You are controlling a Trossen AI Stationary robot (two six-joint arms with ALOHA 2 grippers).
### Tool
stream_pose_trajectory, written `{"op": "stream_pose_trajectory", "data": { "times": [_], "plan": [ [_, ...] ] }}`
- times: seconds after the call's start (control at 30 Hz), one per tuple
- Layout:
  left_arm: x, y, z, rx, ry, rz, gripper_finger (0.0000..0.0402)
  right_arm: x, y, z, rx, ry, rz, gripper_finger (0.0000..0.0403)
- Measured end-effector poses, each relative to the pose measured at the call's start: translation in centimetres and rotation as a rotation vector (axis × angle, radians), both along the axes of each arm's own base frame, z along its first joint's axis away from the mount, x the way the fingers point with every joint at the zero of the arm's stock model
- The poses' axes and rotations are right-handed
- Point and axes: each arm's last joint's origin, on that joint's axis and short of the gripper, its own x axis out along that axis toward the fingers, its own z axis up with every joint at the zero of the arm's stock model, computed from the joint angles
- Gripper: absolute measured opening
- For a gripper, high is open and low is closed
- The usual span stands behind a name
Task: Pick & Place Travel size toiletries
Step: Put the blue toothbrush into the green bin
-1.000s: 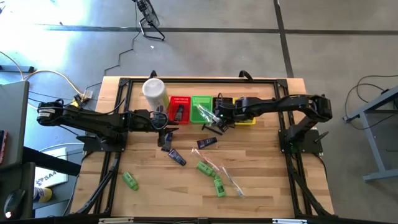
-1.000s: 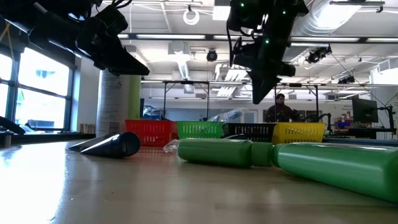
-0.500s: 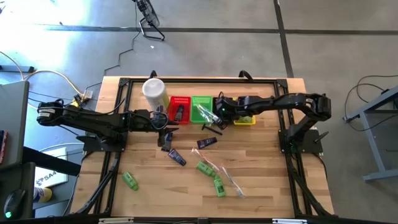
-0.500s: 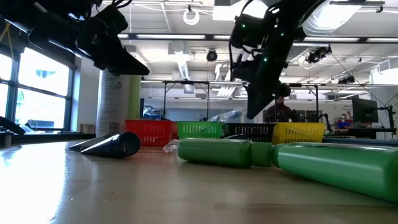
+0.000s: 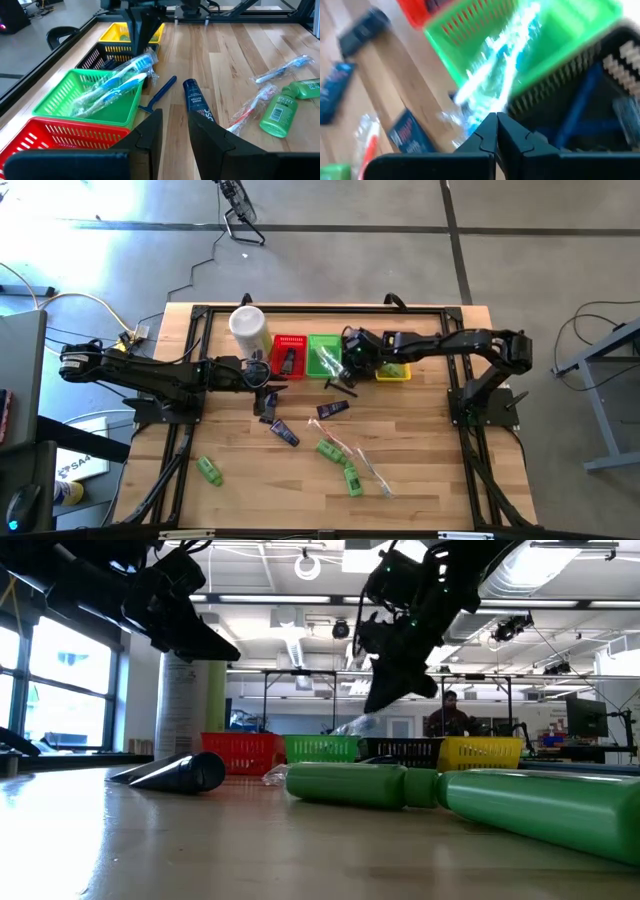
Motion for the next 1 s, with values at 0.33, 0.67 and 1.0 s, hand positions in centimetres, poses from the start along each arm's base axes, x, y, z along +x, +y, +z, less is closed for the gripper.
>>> {"op": "stream_pose_trajectory", "data": {
  "times": [0.33, 0.67, 1.0],
  "plan": [
    [0.0, 0.0, 0.0, 0.000, 0.000, 0.000, 0.0088, -0.3, 0.1, -0.2, -0.030, 0.054, -0.049, 0.0002],
    [0.0, 0.0, 0.0, 0.000, -0.005, 0.000, 0.0088, -0.8, 0.7, 1.4, -0.164, 0.037, -0.086, 0.0002],
    [0.0, 0.0, 0.0, 0.000, -0.001, 0.000, 0.0088, -2.5, 0.5, 1.1, -0.101, 0.177, -0.140, 0.0002]
  ]
}}
